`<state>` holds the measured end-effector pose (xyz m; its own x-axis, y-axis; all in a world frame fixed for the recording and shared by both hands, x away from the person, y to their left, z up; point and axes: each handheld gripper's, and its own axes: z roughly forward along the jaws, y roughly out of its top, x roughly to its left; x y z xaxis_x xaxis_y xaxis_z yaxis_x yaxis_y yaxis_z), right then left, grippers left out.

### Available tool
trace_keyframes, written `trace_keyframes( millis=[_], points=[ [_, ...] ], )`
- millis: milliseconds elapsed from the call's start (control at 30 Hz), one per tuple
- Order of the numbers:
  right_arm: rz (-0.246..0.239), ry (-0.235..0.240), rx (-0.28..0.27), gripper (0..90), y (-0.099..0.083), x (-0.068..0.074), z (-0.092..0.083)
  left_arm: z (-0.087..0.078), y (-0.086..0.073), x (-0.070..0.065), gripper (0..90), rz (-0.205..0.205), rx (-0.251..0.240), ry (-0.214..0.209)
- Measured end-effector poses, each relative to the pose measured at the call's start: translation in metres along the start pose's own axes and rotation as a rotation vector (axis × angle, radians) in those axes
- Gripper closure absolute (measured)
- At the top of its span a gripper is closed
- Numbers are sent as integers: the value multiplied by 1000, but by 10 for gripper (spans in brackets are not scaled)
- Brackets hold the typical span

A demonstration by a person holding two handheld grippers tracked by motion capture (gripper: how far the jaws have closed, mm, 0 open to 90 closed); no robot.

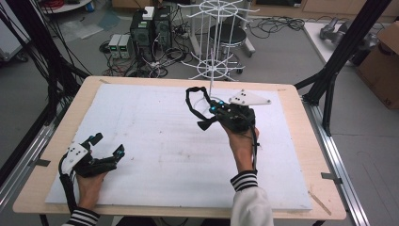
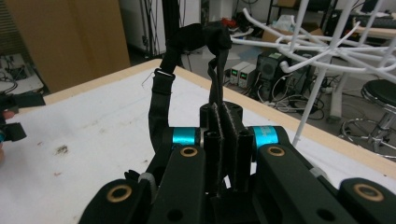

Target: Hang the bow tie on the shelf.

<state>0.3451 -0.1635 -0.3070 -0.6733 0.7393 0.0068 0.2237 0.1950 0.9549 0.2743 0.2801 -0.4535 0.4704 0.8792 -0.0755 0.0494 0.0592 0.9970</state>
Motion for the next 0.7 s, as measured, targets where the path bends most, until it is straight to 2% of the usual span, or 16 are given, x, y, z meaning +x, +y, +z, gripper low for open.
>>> trace_keyframes(
  millis=[467, 700],
  points=[
    [34, -68, -68, 867, 0, -17, -4, 1, 0, 0, 28, -7, 1, 1],
    [60, -100, -90, 867, -3, -26, 1, 1, 0, 0, 28, -2, 7, 0]
  ],
)
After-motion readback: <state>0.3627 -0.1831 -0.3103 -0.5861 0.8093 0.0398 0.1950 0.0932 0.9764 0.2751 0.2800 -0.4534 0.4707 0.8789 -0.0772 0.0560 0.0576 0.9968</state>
